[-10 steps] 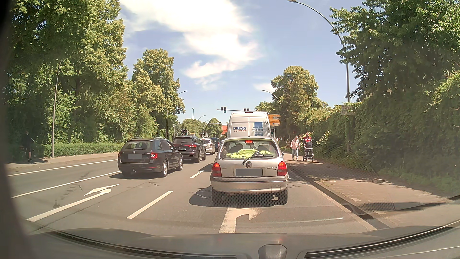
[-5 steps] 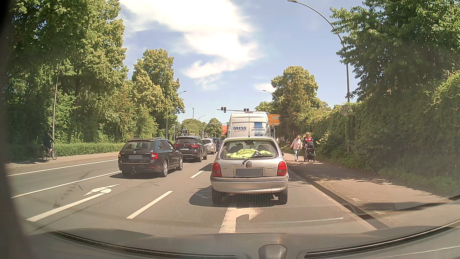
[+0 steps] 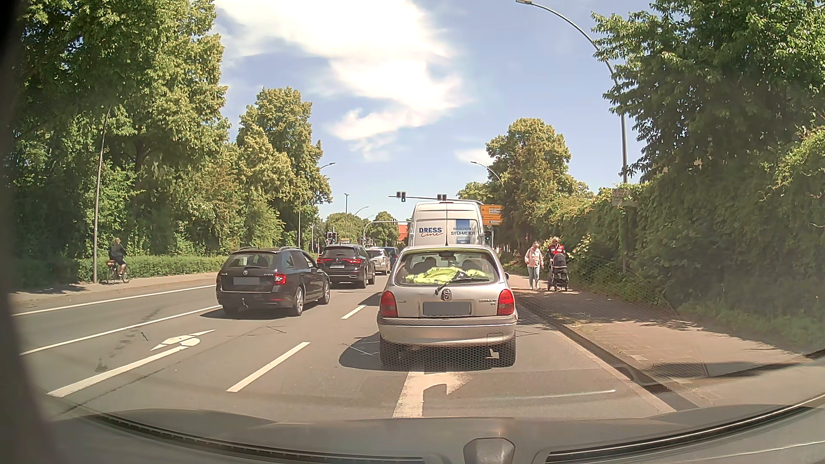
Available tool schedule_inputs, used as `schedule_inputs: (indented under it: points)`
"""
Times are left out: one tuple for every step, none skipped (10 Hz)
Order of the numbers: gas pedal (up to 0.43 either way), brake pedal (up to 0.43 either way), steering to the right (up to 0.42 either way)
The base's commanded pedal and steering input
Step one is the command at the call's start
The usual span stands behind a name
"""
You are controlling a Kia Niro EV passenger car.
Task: Follow the waypoints while adhering to traffic rules and regulations
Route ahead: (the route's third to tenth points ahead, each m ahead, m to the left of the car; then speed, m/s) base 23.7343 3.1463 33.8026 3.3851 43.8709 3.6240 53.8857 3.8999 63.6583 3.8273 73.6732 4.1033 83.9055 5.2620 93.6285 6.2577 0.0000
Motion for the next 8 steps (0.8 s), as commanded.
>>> schedule_inputs:
  points:
    - [0.0,0.244,0.008]
    - [0.0,0.244,0.007]
    - [0.0,0.244,0.008]
    - [0.0,0.244,0.008]
    - [0.0,0.244,0.008]
    - [0.0,0.244,0.008]
    - [0.0,0.244,0.007]
    - [0.0,0.244,0.008]
